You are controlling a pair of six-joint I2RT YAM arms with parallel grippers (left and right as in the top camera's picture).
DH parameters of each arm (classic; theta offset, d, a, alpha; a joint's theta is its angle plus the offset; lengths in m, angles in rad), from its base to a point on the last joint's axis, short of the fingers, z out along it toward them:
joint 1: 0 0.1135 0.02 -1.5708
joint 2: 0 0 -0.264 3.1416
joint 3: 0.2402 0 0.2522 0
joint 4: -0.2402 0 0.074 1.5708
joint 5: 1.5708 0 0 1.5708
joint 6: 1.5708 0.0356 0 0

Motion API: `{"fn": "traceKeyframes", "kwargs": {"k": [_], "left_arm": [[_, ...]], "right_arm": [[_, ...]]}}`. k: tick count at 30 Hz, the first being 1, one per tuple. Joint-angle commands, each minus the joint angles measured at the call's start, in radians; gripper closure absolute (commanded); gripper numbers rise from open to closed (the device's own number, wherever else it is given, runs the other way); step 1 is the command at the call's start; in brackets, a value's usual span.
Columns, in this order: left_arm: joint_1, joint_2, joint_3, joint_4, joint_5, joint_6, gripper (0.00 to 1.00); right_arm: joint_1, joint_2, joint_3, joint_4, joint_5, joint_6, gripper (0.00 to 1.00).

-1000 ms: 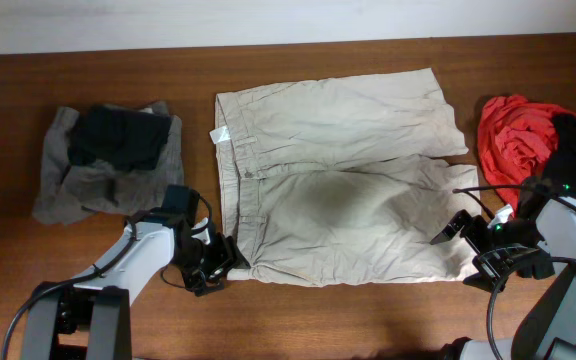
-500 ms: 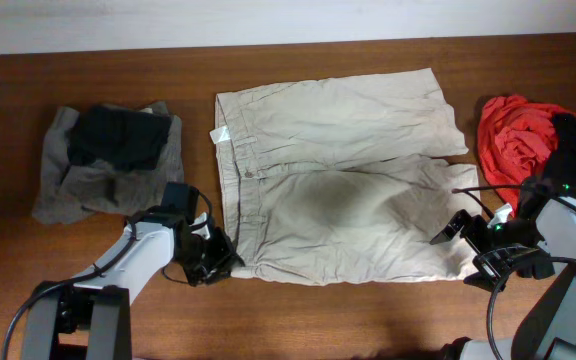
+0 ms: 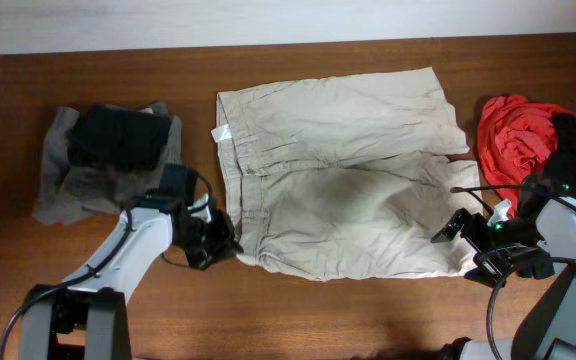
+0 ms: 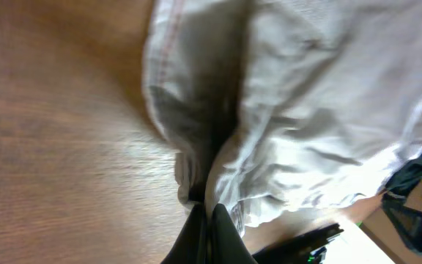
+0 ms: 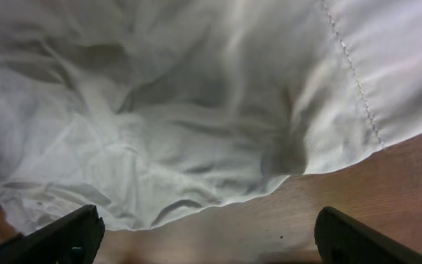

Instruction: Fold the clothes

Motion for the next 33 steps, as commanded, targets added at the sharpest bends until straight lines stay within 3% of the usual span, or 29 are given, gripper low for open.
{"fn": "traceKeyframes", "kwargs": {"k": [1, 4, 9, 16, 23, 33], "left_arm": [[-0.001, -0.038, 0.083, -0.024, -0.033, 0.037, 0.99], [-0.001, -0.046, 0.124, -0.046, -0.033, 0.044, 1.00], [-0.001, -0.046, 0.129, -0.051, -0.050, 0.047, 0.99], [-0.001, -0.046, 0.129, -0.056, -0.068, 0.048, 1.00], [-0.001, -0.046, 0.129, -0.056, -0.076, 0.048, 0.99], [-0.001, -0.046, 0.129, -0.057, -0.082, 0.047, 0.99]], "right_arm": [[-0.008, -0.038, -0.005, 0.021, -0.062, -0.104, 0.03], [-0.009, -0.054, -0.005, 0.023, -0.133, -0.139, 0.04], [-0.039, -0.054, -0.005, -0.002, -0.009, -0.011, 0.02], [-0.199, -0.053, -0.029, 0.010, 0.042, 0.002, 0.01], [-0.331, -0.053, -0.137, 0.093, 0.014, 0.005, 0.01], [-0.341, -0.053, -0.270, 0.286, -0.091, 0.006, 0.01]]}}
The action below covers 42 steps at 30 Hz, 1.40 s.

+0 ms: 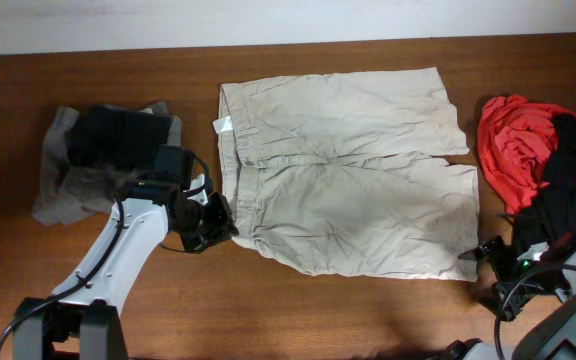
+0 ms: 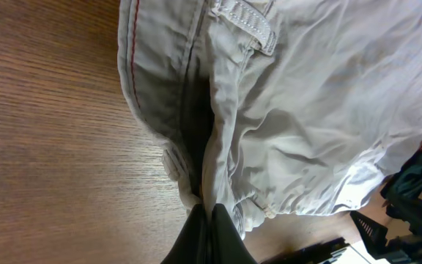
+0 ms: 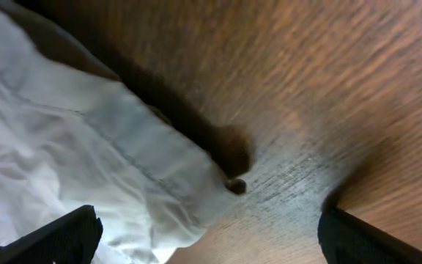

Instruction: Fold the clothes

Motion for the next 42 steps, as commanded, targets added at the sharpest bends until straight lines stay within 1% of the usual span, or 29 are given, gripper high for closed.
{"fn": "traceKeyframes", "kwargs": {"k": [1, 3, 4, 7, 8, 9, 11, 14, 18, 19, 21, 25, 28, 30, 38, 42], "left_arm": [[-0.001, -0.017, 0.019, 0.001, -0.016, 0.019, 0.99], [-0.001, -0.017, 0.019, -0.002, -0.016, 0.019, 1.00], [-0.001, -0.017, 0.019, -0.004, -0.016, 0.019, 1.00], [-0.001, -0.017, 0.019, -0.008, -0.016, 0.019, 0.99], [-0.001, -0.017, 0.019, -0.009, -0.015, 0.019, 1.00], [-0.001, -0.017, 0.019, -0.011, -0.015, 0.019, 0.99], [-0.001, -0.017, 0.019, -0.016, -0.015, 0.018, 0.99], [-0.001, -0.017, 0.019, -0.024, -0.016, 0.018, 0.99], [-0.001, -0.017, 0.019, -0.028, -0.016, 0.019, 0.99], [-0.001, -0.017, 0.020, -0.028, -0.016, 0.019, 0.99], [-0.001, -0.017, 0.020, -0.027, -0.016, 0.019, 0.99], [-0.001, -0.017, 0.035, -0.029, -0.019, 0.019, 0.99], [-0.001, -0.025, 0.068, -0.052, -0.019, 0.023, 1.00], [-0.001, -0.038, 0.095, -0.072, -0.025, 0.047, 0.99], [-0.001, -0.146, 0.253, -0.210, -0.241, 0.129, 0.99], [-0.001, -0.198, 0.306, -0.219, -0.285, 0.148, 1.00]], "right_arm": [[-0.003, -0.003, -0.059, 0.072, -0.046, -0.007, 0.04], [-0.003, -0.003, -0.073, 0.096, -0.046, -0.008, 0.09], [-0.003, -0.003, -0.080, 0.109, -0.046, -0.007, 0.17], [-0.003, -0.003, -0.095, 0.145, -0.046, -0.007, 0.31], [-0.003, -0.003, -0.099, 0.152, -0.046, -0.006, 0.39], [-0.003, -0.003, -0.102, 0.155, -0.045, 0.001, 0.43], [-0.003, -0.003, -0.104, 0.155, -0.045, 0.001, 0.61], [-0.003, -0.003, -0.104, 0.151, -0.045, 0.001, 0.77], [-0.003, -0.003, -0.100, 0.150, -0.050, 0.007, 0.94], [-0.003, -0.003, -0.097, 0.143, -0.051, 0.007, 0.96], [-0.003, -0.004, -0.082, 0.117, -0.054, 0.007, 0.96], [-0.003, -0.019, -0.012, 0.021, -0.061, -0.022, 0.96], [-0.002, -0.056, 0.081, -0.124, -0.099, -0.090, 0.96], [-0.001, -0.080, 0.132, -0.193, -0.098, -0.117, 0.96], [0.056, -0.198, 0.323, -0.360, -0.097, -0.125, 0.96], [0.125, -0.204, 0.452, -0.428, -0.076, -0.109, 0.96]]}}
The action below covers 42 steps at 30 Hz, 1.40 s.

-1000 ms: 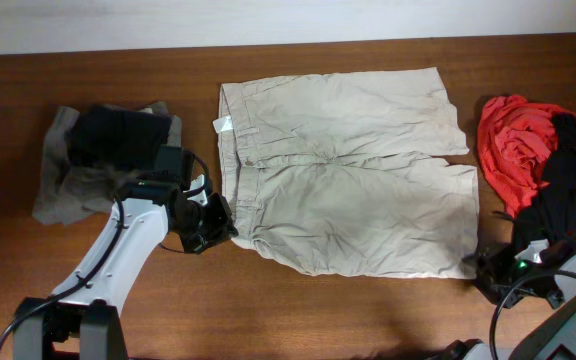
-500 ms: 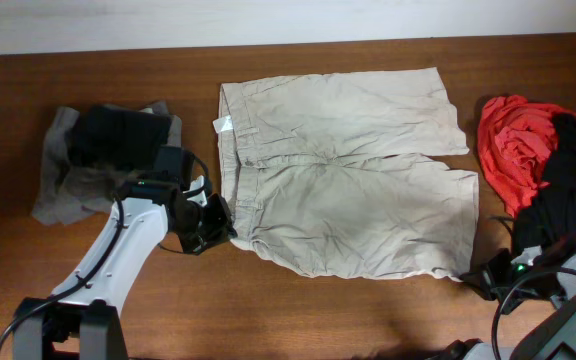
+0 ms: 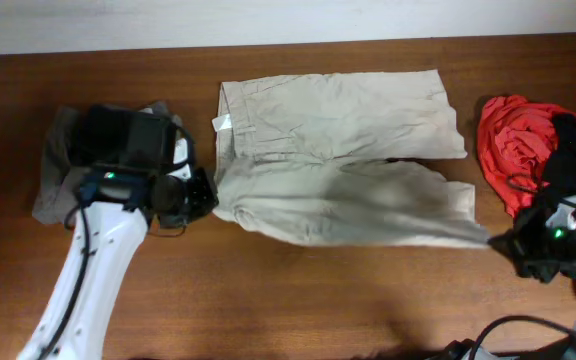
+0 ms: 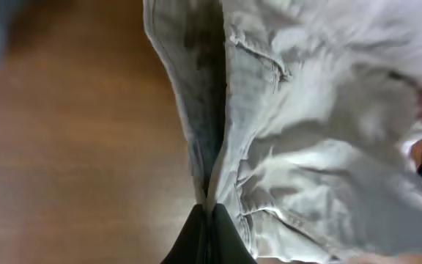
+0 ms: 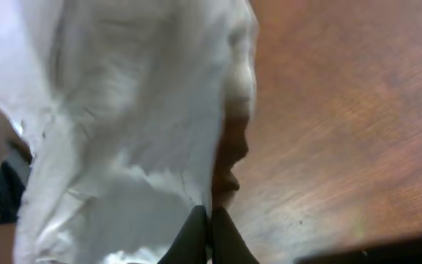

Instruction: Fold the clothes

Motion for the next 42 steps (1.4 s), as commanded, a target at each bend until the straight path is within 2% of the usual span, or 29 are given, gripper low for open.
{"fn": "traceKeyframes", "kwargs": {"k": [1, 7, 13, 18, 26, 31, 35, 38, 42], "left_arm": [[0.001, -0.074, 0.072, -0.006, -0.114, 0.058, 0.99], [0.001, -0.128, 0.141, -0.066, -0.142, 0.080, 0.99], [0.001, -0.171, 0.162, -0.109, -0.232, 0.095, 0.99], [0.001, -0.163, 0.162, -0.090, -0.311, 0.102, 0.98], [0.001, -0.101, 0.162, 0.019, -0.384, 0.137, 0.96], [0.001, -0.004, 0.162, 0.147, -0.383, 0.233, 0.96], [0.001, 0.091, 0.162, 0.225, -0.321, 0.240, 0.97], [0.000, 0.129, 0.162, 0.197, -0.205, 0.241, 0.98], [0.000, 0.111, 0.162, 0.093, -0.187, 0.249, 0.93]], "right_arm": [[0.085, -0.020, 0.144, -0.050, 0.024, 0.011, 0.96], [0.204, -0.020, 0.320, -0.138, 0.143, 0.073, 0.96], [0.232, -0.017, 0.461, -0.161, 0.178, 0.109, 0.96], [0.232, 0.011, 0.469, -0.136, 0.188, 0.119, 0.96], [0.238, 0.174, 0.469, -0.042, 0.187, 0.118, 0.96], [0.290, 0.291, 0.469, 0.064, 0.144, 0.119, 0.96], [0.363, 0.378, 0.469, 0.159, 0.100, 0.137, 0.96], [0.404, 0.415, 0.469, 0.163, 0.101, 0.137, 0.96], [0.427, 0.419, 0.470, 0.170, 0.123, 0.137, 0.96]]}}
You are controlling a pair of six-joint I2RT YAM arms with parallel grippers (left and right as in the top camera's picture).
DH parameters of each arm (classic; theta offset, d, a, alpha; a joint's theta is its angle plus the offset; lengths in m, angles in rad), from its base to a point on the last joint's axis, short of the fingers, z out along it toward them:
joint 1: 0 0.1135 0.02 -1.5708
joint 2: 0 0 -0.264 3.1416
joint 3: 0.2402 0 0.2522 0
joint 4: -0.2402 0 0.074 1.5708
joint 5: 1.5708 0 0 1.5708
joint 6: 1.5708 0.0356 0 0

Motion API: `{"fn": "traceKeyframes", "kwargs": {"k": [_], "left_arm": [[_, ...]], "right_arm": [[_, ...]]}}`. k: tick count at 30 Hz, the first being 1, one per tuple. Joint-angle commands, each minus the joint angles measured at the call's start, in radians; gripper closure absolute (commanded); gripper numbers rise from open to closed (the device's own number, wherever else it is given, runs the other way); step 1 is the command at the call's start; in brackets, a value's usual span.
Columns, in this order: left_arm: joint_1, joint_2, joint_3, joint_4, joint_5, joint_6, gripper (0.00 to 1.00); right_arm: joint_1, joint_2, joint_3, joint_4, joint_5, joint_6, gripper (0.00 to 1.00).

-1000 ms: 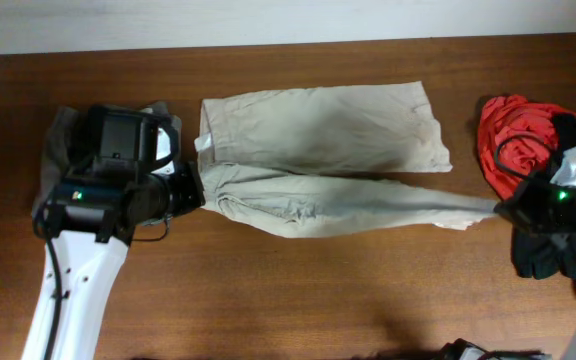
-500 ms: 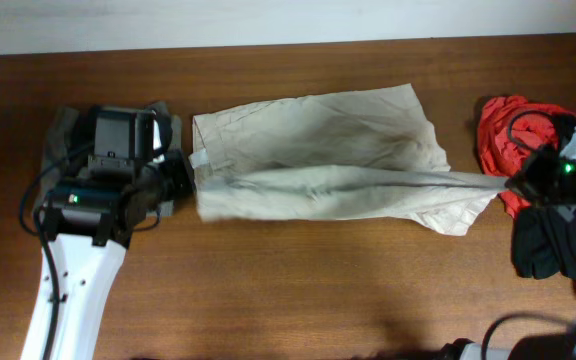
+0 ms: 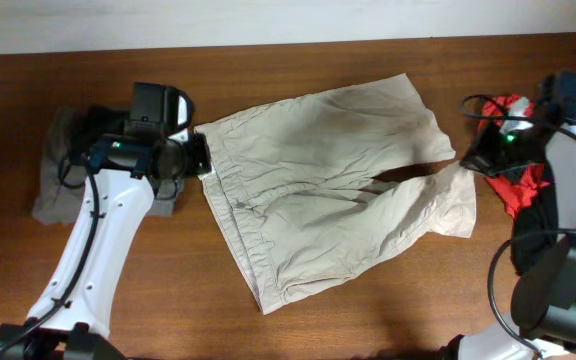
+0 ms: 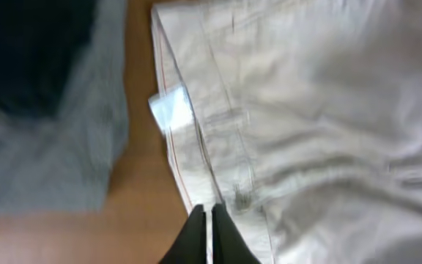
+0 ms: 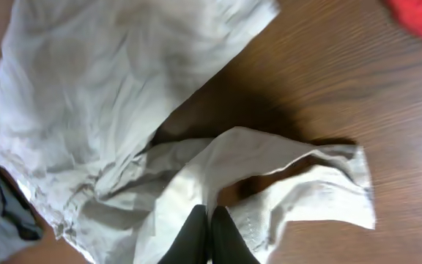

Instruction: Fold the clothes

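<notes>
The beige shorts (image 3: 318,200) lie slantwise across the middle of the table, waistband to the left, legs to the right. My left gripper (image 3: 198,158) is shut on the waistband's far corner; the left wrist view shows its fingertips (image 4: 207,235) pinching the band's edge beside a white label (image 4: 171,110). My right gripper (image 3: 465,163) is shut on the hem of one leg, which it holds raised off the wood (image 5: 209,235). The other leg (image 5: 108,88) lies flat beyond it.
A grey and black pile of folded clothes (image 3: 63,185) sits at the far left, right beside the left gripper. A red garment (image 3: 516,183) lies at the right edge, partly under the right arm. The wall runs along the table's back edge.
Both grippers, still shut on the shorts, have moved toward the back of the table. The shorts now lie slantwise, with the waistband swung round and the held leg drawn up beside the other.
At first my left gripper pinched the near waistband corner while the right stood open by the near leg's hem. The right then sat open at the hem's corner. Later both were shut with the near edge lifted, and now both hold it further back.
</notes>
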Motion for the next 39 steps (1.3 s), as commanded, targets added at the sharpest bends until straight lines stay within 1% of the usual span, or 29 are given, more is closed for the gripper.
{"fn": "traceKeyframes", "kwargs": {"k": [1, 4, 8, 10, 13, 15, 17, 18, 22, 24, 28, 31, 35, 37, 39], "left_arm": [[0.000, -0.038, 0.015, -0.063, 0.084, 0.038, 0.91], [-0.024, -0.087, 0.015, -0.144, 0.166, 0.047, 0.83], [-0.111, -0.121, 0.015, -0.292, 0.174, 0.045, 0.69], [-0.159, -0.121, 0.011, -0.349, 0.193, 0.039, 0.66], [-0.247, -0.121, -0.032, -0.372, 0.248, 0.038, 0.57], [-0.309, -0.121, -0.086, -0.360, 0.264, 0.017, 0.55], [-0.361, -0.121, -0.143, -0.350, 0.264, -0.018, 0.55], [-0.409, -0.121, -0.207, -0.343, 0.273, -0.051, 0.54], [-0.472, -0.121, -0.313, -0.300, 0.377, -0.083, 0.54], [-0.486, -0.121, -0.352, -0.280, 0.378, -0.109, 0.54], [-0.489, -0.121, -0.400, -0.214, 0.376, -0.178, 0.48], [-0.488, -0.121, -0.430, -0.208, 0.373, -0.217, 0.37], [-0.453, -0.120, -0.493, -0.157, 0.380, -0.254, 0.20], [-0.422, -0.120, -0.522, -0.142, 0.414, -0.254, 0.16], [-0.385, -0.120, -0.553, -0.122, 0.447, -0.254, 0.15]], "right_arm": [[0.012, -0.008, 0.021, 0.005, 0.002, 0.008, 0.96], [0.010, -0.008, 0.023, -0.009, 0.002, 0.008, 0.96], [0.010, -0.008, 0.023, -0.016, 0.002, 0.008, 0.96], [0.010, -0.008, 0.023, -0.020, 0.002, 0.008, 0.96], [0.010, -0.008, 0.024, -0.028, 0.002, 0.008, 0.96], [0.010, -0.008, 0.024, -0.033, 0.002, 0.008, 0.96], [0.010, -0.009, 0.024, -0.036, 0.002, 0.008, 0.96], [0.010, -0.009, 0.024, -0.038, 0.002, 0.008, 0.96], [0.010, -0.009, 0.024, -0.044, 0.002, 0.008, 0.96], [0.010, -0.009, 0.024, -0.046, 0.002, 0.007, 0.96], [0.010, -0.009, 0.024, -0.047, 0.002, 0.007, 0.96], [0.010, -0.009, 0.024, -0.051, 0.002, 0.007, 0.96], [0.010, -0.009, 0.024, -0.055, 0.002, 0.007, 0.96], [0.010, -0.009, 0.024, -0.055, 0.002, 0.007, 0.96], [0.010, -0.009, 0.024, -0.055, 0.002, 0.007, 0.96]]}}
